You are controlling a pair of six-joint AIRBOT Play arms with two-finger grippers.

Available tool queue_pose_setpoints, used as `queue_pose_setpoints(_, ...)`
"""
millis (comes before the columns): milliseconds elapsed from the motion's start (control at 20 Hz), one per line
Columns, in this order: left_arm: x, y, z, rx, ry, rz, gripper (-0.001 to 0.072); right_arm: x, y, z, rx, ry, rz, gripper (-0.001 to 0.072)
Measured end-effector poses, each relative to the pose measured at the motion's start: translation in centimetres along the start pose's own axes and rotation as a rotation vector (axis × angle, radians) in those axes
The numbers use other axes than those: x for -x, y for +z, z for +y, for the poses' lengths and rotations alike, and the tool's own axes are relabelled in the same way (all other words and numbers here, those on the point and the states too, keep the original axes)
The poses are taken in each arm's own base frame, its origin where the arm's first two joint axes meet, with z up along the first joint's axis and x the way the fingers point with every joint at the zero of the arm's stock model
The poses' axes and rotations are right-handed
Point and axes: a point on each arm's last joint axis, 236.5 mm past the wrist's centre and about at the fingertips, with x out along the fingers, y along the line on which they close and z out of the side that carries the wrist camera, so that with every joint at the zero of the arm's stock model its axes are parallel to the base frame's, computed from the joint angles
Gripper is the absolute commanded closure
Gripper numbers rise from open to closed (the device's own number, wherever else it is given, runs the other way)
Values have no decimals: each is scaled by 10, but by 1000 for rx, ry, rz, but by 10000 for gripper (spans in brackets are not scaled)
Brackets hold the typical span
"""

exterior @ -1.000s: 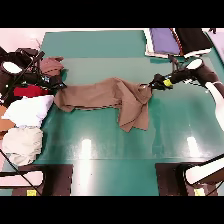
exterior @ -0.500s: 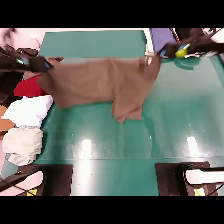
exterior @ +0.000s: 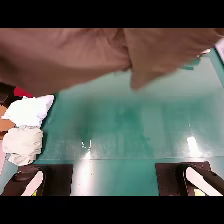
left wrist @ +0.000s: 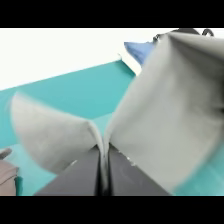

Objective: Fold the shirts.

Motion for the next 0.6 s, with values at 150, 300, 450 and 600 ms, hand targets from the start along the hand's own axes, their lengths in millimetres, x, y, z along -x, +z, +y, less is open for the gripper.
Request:
queue_pose_setpoints(150,-12,-22,5,47,-12,72,680,13,-9,-16,-52,-75,4,703)
queue_pose_setpoints(300,-59,-91,25,163,-46,271,679,-16,-51,-36,-162,-57,123,703)
queue_pose_setpoints(450,-114,-199,28,298,-129,545,679,-76,-136,-52,-304,10,370,702)
queue_pose_setpoints(600,-156,-307,24,390,-188,783,679,-131,-245,-62,-418,31,662,703)
